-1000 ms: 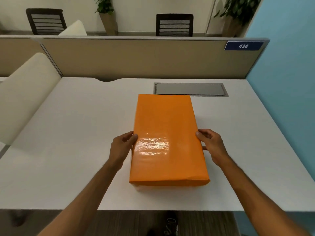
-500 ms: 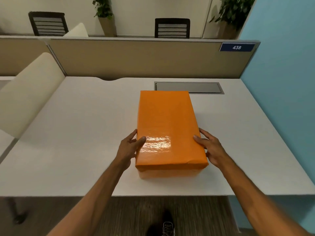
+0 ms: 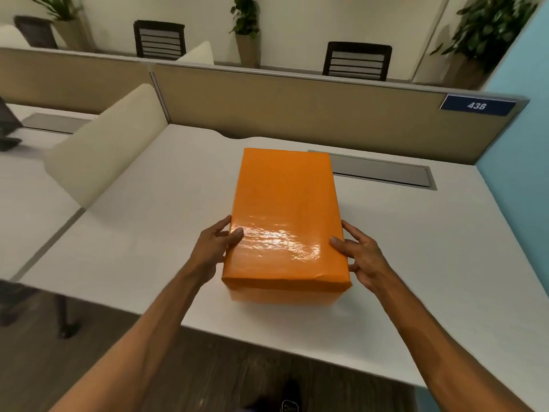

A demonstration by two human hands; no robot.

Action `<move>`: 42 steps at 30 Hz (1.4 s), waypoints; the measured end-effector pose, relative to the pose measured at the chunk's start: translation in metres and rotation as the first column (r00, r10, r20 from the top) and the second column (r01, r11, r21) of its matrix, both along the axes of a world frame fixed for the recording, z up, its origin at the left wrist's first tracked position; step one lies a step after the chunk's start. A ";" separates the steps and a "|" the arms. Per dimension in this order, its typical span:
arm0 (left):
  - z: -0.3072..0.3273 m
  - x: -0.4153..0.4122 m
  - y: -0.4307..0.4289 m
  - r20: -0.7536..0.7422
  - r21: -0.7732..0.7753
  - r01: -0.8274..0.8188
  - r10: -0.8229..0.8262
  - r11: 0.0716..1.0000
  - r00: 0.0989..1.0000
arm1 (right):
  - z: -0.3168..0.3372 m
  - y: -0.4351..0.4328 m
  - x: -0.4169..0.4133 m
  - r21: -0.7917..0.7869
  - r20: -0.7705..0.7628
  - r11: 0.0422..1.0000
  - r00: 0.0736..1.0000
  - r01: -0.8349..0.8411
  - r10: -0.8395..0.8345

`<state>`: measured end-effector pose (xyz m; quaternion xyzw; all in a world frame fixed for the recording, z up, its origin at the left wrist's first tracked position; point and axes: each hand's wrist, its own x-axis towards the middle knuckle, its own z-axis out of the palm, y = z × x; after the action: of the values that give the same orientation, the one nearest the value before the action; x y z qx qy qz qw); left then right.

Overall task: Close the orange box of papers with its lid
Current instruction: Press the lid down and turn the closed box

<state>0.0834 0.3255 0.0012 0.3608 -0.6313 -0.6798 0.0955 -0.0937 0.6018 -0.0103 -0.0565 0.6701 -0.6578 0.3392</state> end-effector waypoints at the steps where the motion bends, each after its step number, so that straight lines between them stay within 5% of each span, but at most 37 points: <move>1: 0.002 0.002 -0.005 -0.005 -0.004 -0.016 0.016 1.000 1.000 | 0.001 -0.007 -0.001 -0.004 -0.002 1.000 1.000 -0.012 0.012; 18: 0.019 0.041 -0.162 -0.016 -0.086 -0.113 0.112 0.990 0.994 | 0.009 -0.187 0.006 -0.025 0.014 0.992 0.992 -0.122 0.122; 31: 0.032 0.013 -0.375 0.003 -0.082 0.057 -0.057 0.995 0.998 | 0.009 -0.368 0.013 -0.019 0.033 1.000 0.999 0.018 -0.017; 42: 0.028 -0.049 -0.503 0.189 -0.127 0.124 -0.098 0.984 0.977 | 0.000 -0.488 -0.008 -0.008 0.066 0.997 0.995 0.072 -0.071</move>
<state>0.0349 -0.1775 0.0294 0.3780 -0.7021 -0.6029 0.0241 -0.1016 0.1134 -0.0107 -0.0126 0.6569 -0.6744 0.3369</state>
